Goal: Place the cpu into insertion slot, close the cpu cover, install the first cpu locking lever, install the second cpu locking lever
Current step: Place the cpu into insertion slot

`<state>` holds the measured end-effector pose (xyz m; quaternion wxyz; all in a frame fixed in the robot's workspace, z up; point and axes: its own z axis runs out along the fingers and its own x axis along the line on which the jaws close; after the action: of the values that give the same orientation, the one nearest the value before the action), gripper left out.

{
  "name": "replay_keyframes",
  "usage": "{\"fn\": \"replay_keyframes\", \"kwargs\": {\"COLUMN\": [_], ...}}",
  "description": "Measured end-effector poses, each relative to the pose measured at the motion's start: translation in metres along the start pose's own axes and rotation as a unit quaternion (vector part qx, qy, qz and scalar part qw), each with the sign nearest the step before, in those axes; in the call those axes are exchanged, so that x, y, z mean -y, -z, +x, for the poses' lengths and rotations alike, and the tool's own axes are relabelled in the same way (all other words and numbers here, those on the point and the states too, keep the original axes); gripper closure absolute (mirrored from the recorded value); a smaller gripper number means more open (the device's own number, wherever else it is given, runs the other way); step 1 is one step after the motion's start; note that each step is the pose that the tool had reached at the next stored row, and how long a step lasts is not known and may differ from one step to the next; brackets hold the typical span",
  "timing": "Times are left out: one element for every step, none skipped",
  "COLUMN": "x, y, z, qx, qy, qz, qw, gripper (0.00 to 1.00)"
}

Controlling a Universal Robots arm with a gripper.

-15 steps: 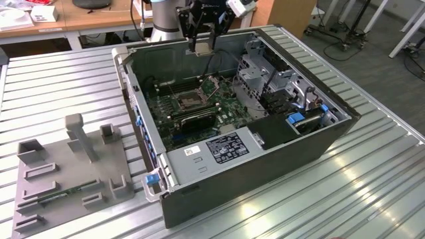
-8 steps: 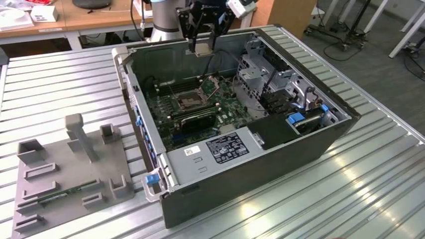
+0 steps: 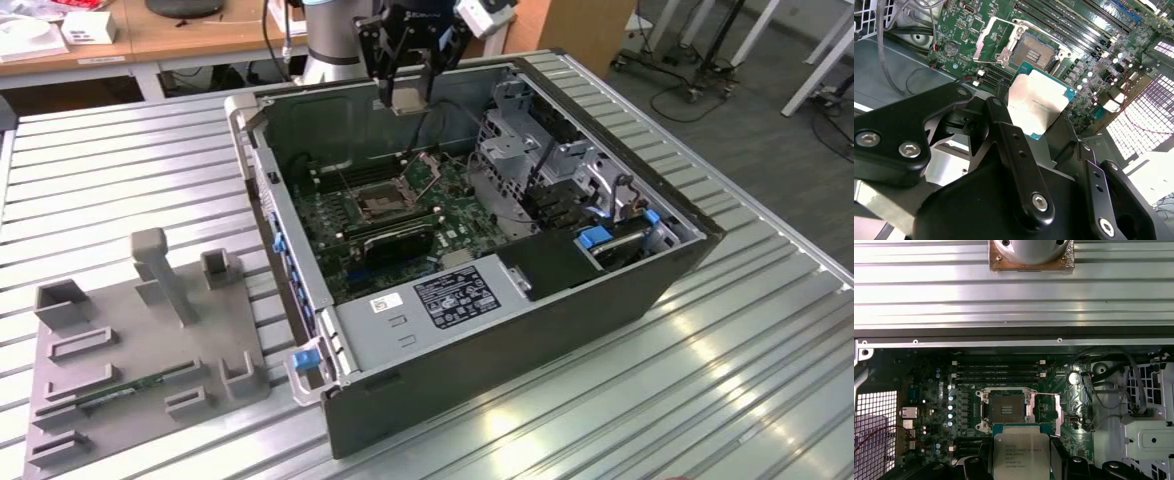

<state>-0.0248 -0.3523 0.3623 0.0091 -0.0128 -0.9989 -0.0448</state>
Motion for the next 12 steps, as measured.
{"fn": "replay_keyframes", "kwargs": {"x": [0.0000,0.0001,0.0001,0.0001,0.0001,0.0001,0.0001,0.0001,0.0001,0.0001,0.0001,0.0001], "y": [-0.0003,-0.0003,-0.0003,-0.0006,-0.0007,-0.0007,-0.0008,-0.0008,-0.0008,-0.0008,-0.0008,-0.0011], "z": [0.0000,0.0000,0.0000,0.0000,0.0000,0.0000,0.0000,0.0000,0.0000,0.0000,0.0000,0.0000], "qx": [0.0000,0.0000,-0.0001,0.0000,0.0000,0.0000,0.0000,0.0000,0.0000,0.0000,0.0000,0.0000], "qy": [0.000,0.000,0.000,0.000,0.000,0.000,0.000,0.000,0.000,0.000,0.000,0.000], "qz": [0.0000,0.0000,0.0001,0.0000,0.0000,0.0000,0.0000,0.0000,0.0000,0.0000,0.0000,-0.0001], "qw": [1.00000,1.00000,1.00000,1.00000,1.00000,1.00000,1.00000,1.00000,1.00000,1.00000,1.00000,1.00000], "gripper": [0.46,0.46,0.46,0.46,0.46,0.46,0.46,0.46,0.46,0.46,0.46,0.46]}}
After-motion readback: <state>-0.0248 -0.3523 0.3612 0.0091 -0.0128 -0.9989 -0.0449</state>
